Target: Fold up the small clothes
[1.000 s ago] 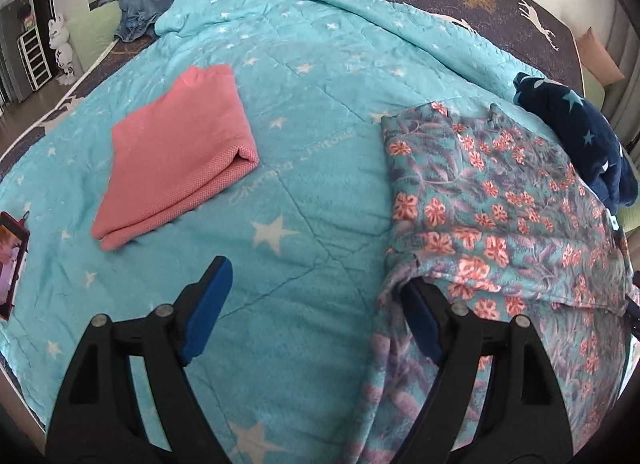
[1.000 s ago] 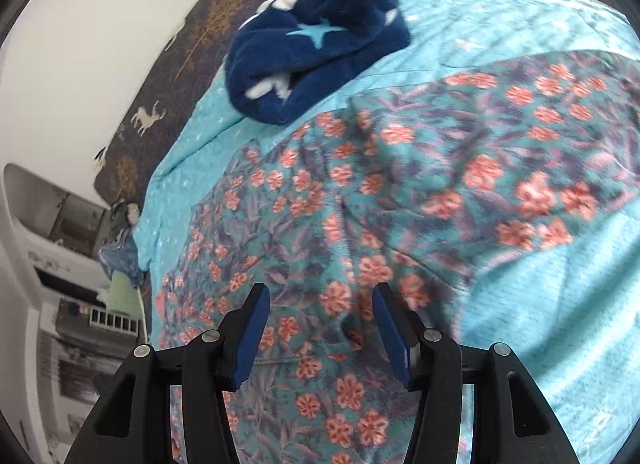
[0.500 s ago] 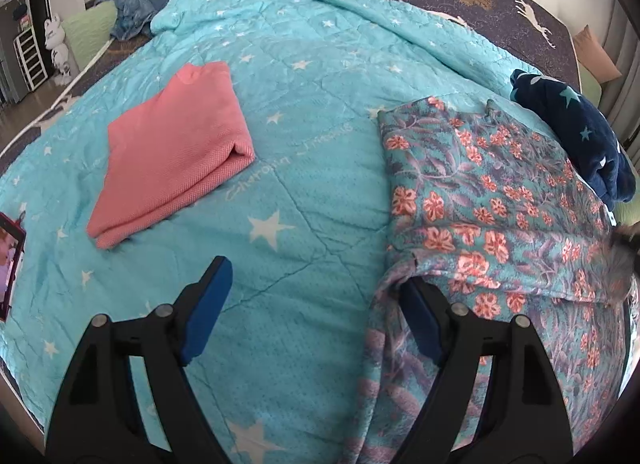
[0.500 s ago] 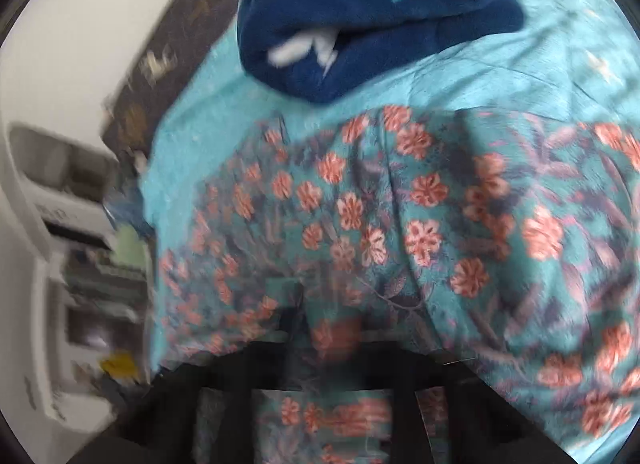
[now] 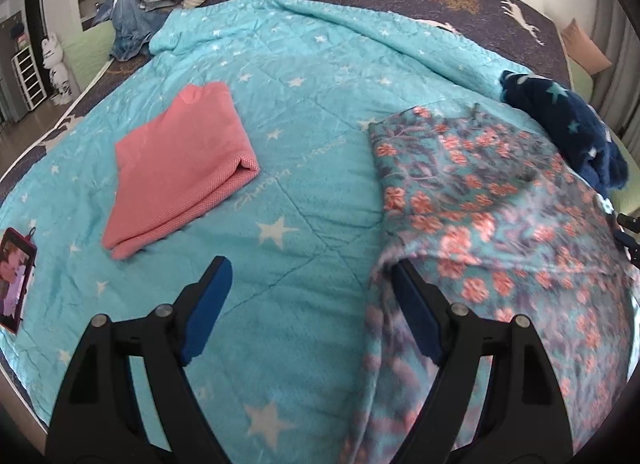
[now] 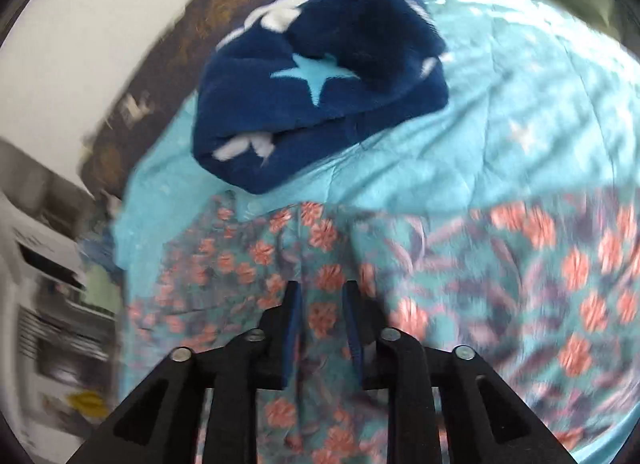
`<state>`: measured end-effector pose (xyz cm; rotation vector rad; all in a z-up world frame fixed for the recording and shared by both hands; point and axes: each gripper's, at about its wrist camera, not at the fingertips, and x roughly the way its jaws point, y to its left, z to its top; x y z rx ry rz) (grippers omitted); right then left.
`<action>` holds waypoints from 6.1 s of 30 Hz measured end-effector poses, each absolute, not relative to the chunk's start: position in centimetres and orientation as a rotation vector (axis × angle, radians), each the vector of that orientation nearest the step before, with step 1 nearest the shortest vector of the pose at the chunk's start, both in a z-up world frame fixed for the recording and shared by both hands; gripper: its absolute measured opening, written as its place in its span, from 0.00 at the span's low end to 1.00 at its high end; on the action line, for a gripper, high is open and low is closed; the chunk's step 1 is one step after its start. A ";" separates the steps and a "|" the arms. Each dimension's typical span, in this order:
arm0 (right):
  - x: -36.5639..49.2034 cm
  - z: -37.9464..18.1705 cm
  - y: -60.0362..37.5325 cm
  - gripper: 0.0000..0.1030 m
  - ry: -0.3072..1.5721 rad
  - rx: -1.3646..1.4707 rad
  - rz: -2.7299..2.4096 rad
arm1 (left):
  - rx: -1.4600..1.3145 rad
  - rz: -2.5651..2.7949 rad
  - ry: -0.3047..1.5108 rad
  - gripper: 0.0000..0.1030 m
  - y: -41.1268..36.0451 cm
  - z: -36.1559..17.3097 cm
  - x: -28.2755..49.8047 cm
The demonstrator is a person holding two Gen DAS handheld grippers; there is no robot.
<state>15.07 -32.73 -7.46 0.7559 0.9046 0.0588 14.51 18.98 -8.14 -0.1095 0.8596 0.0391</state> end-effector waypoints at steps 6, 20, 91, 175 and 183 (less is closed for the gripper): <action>11.5 -6.3 -29.5 0.43 0.959 0.638 0.181 | -0.134 0.013 0.729 0.80 19.7 -3.7 14.9; 11.9 -8.3 -25.6 0.16 1.022 0.597 0.147 | -0.187 -0.216 1.009 0.17 15.0 -9.7 27.5; 4.8 -6.8 -9.8 0.35 0.742 -0.497 0.252 | -0.170 -0.428 0.911 0.68 2.9 -5.2 15.0; 5.9 -6.0 -29.9 0.57 0.911 0.291 -0.048 | -0.087 -0.493 0.582 0.05 1.3 8.3 17.9; 9.5 -6.7 -27.9 0.57 0.948 0.233 -0.078 | -0.175 -0.372 0.564 0.05 8.2 8.0 18.6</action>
